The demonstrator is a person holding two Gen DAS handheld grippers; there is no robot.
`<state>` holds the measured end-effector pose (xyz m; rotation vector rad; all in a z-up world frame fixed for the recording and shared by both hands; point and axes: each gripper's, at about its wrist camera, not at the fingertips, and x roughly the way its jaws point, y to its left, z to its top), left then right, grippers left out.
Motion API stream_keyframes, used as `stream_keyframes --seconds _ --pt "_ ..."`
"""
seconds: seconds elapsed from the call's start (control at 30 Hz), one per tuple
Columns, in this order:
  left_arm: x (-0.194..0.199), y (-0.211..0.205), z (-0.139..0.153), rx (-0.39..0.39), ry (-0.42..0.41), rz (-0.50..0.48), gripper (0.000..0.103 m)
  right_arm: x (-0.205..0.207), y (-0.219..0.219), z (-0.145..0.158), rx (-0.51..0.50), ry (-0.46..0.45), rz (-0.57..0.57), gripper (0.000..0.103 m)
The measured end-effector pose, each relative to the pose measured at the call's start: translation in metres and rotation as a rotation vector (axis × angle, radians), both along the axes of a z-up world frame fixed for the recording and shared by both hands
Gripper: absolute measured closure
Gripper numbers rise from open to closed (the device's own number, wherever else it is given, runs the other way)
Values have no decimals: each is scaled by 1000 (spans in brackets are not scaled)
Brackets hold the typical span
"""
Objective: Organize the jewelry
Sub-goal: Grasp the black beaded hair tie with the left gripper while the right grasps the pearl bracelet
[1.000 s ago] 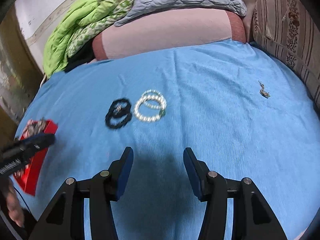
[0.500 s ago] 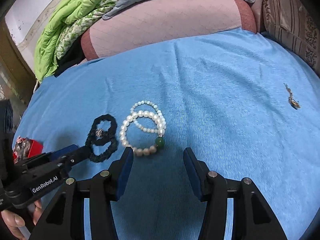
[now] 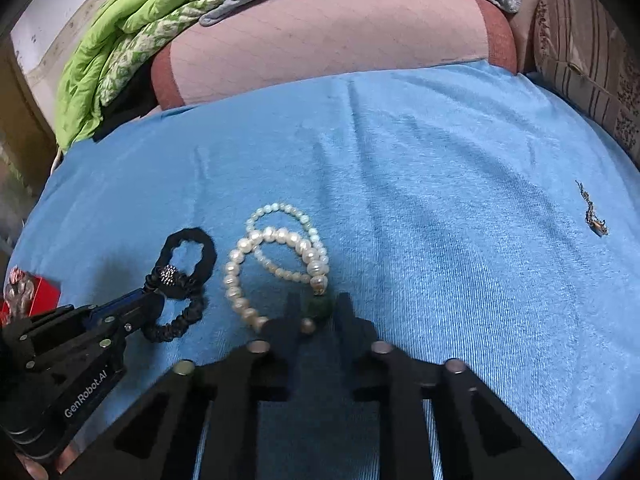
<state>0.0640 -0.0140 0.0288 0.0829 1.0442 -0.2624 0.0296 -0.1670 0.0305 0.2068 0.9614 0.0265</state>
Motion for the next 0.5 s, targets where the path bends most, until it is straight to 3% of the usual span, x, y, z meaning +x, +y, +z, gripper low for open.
stream_keyframes --seconds 0.07,0.13,0.33,0.4,0.43,0.47,0.5 --pt "-8 6 3 -19 11 -1 96 -6 1 3 -8 5 9 99" --pt "-21 14 5 -23 14 -7 96 -14 0 3 -2 19 17 101" --pt "-55 33 9 -35 14 -10 96 -49 -6 0 26 52 18 101" --pt "-57 36 11 -35 -1 -9 95 -57 -13 4 87 26 13 99" --pt "-56 37 10 -38 2 -7 95 -57 -17 6 106 14 6 91" --pt "-53 38 9 -47 13 -1 95 -55 -18 8 108 10 -2 72" --pt "-52 38 7 -52 17 3 95 -50 -20 10 112 3 -15 61"
